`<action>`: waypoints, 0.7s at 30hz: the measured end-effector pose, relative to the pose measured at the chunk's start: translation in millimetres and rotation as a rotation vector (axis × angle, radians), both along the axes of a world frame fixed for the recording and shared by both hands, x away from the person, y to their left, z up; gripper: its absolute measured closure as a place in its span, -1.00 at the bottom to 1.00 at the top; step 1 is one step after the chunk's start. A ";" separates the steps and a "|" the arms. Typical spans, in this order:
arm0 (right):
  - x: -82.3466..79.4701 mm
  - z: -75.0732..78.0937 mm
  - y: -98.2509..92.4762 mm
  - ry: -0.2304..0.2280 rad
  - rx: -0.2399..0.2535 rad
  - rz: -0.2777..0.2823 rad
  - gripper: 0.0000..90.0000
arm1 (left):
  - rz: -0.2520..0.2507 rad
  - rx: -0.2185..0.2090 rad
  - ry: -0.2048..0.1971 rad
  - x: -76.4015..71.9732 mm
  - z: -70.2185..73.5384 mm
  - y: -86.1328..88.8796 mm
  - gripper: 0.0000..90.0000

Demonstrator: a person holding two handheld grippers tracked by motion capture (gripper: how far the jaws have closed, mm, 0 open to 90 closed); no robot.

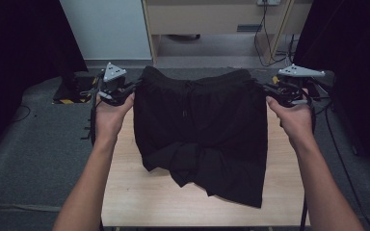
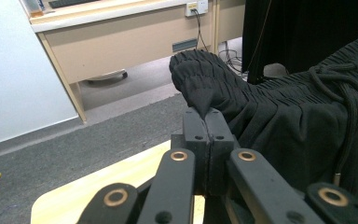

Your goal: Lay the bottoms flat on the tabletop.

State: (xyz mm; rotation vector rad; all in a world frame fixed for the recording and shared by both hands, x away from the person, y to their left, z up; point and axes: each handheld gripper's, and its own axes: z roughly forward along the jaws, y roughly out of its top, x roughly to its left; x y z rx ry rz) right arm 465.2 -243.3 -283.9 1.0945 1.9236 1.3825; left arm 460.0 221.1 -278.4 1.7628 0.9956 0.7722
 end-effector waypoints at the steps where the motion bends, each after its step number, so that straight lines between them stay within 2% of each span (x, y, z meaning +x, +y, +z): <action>1: 0.0 -0.6 -0.5 0.001 0.000 -0.001 0.98 | 0.001 0.002 0.000 0.2 0.1 -0.4 0.99; 15: 4.9 -7.2 -6.4 0.012 0.007 -0.009 0.98 | -0.001 0.010 0.012 8.9 -0.1 -5.7 0.99; 21: 13.1 -7.9 -5.5 0.018 0.013 -0.013 0.98 | 0.004 0.003 0.025 18.8 0.3 -5.1 0.99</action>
